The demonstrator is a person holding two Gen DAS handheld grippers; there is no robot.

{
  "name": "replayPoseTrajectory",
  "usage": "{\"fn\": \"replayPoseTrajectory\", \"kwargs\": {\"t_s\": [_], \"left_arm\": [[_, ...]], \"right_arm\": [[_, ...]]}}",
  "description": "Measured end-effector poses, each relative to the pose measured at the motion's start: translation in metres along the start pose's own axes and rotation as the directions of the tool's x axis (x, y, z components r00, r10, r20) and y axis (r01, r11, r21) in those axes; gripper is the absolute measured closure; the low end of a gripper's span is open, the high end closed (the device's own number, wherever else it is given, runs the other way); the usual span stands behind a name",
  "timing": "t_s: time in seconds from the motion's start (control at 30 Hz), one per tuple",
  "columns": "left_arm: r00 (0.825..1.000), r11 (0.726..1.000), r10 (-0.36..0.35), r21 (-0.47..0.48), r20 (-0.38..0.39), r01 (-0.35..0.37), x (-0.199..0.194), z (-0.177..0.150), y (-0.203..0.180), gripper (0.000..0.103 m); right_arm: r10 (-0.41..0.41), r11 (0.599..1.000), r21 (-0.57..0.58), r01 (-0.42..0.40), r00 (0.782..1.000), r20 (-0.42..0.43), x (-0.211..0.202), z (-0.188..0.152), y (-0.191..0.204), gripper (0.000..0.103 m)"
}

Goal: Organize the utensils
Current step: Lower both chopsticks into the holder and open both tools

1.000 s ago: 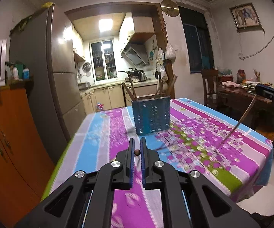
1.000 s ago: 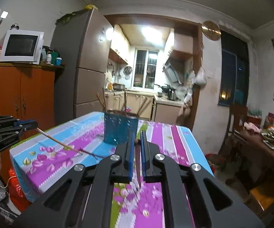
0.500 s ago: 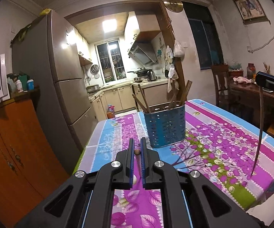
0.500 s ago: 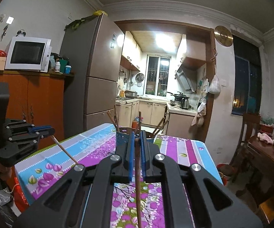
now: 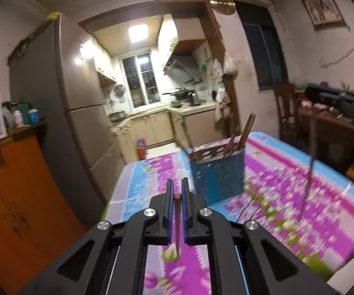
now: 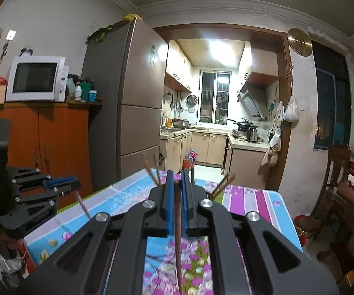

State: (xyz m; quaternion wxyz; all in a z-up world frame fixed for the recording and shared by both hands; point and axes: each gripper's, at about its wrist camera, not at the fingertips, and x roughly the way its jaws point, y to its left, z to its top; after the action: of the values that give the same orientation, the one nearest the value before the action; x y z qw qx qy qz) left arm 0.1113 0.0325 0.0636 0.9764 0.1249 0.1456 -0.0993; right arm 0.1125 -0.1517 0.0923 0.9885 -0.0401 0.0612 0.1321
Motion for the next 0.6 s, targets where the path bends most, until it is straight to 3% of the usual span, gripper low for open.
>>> {"fn": "replayPoseTrajectory", "kwargs": {"t_s": [0.23,0.4,0.6], "left_arm": [[0.979,0.981,-0.176,-0.063,0.103,0.183,0.022,0.08,0.016,0.096],[0.957,0.968,-0.218,-0.085,0.192,0.238,0.051,0.136,0.021,0.096],[0.944,0.965,-0.184,-0.133,0.275,0.227,0.103,0.18,0.024,0.096]], "right_arm": [[-0.029,0.999,0.04,0.027,0.998,0.054,0.035,0.048,-0.029,0.098],[-0.052,0.996,0.084,0.043,0.993,0.105,0.062,0.08,-0.053,0.098],[-0.067,0.99,0.131,0.049,0.988,0.136,0.104,0.1,-0.074,0.098]]}}
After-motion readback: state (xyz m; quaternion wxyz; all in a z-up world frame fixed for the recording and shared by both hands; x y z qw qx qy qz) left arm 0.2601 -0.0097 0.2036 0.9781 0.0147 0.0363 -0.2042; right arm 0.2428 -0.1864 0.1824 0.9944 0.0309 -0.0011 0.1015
